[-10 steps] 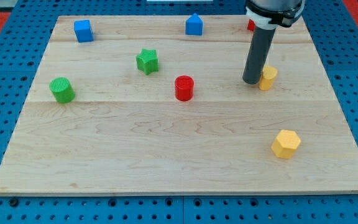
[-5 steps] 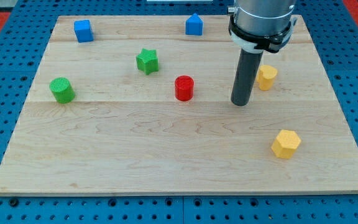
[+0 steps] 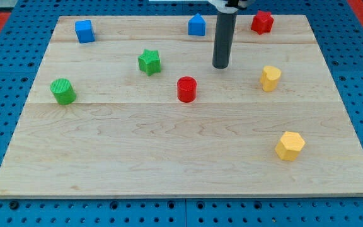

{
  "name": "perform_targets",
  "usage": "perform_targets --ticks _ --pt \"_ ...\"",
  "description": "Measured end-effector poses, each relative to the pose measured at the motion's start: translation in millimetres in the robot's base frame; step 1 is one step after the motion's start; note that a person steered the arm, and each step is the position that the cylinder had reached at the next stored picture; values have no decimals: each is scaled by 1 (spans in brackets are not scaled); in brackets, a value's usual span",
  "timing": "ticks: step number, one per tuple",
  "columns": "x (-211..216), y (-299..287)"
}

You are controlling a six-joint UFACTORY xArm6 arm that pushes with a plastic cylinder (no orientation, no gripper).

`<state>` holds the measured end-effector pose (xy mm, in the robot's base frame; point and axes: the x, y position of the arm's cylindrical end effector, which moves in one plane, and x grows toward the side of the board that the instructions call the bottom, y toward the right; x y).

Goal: Push the yellow hexagon towards the bottom left of the board

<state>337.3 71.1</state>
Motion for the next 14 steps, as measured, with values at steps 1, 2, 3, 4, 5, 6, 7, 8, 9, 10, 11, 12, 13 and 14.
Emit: perform_targets --ticks 1,2,3,4,5,6,7,8,9,10,11,12,13,14 --pt "-16 -7" --pt "-24 -15" --pt "-24 -23" --pt "-24 -33" --pt "-23 -37" --pt "-7 -37" --pt "25 -36" --pt "42 -41" --pt "46 -69" --pt "91 -35" --pt "131 9" --pt "143 78" --pt "164 155" --pt "208 131"
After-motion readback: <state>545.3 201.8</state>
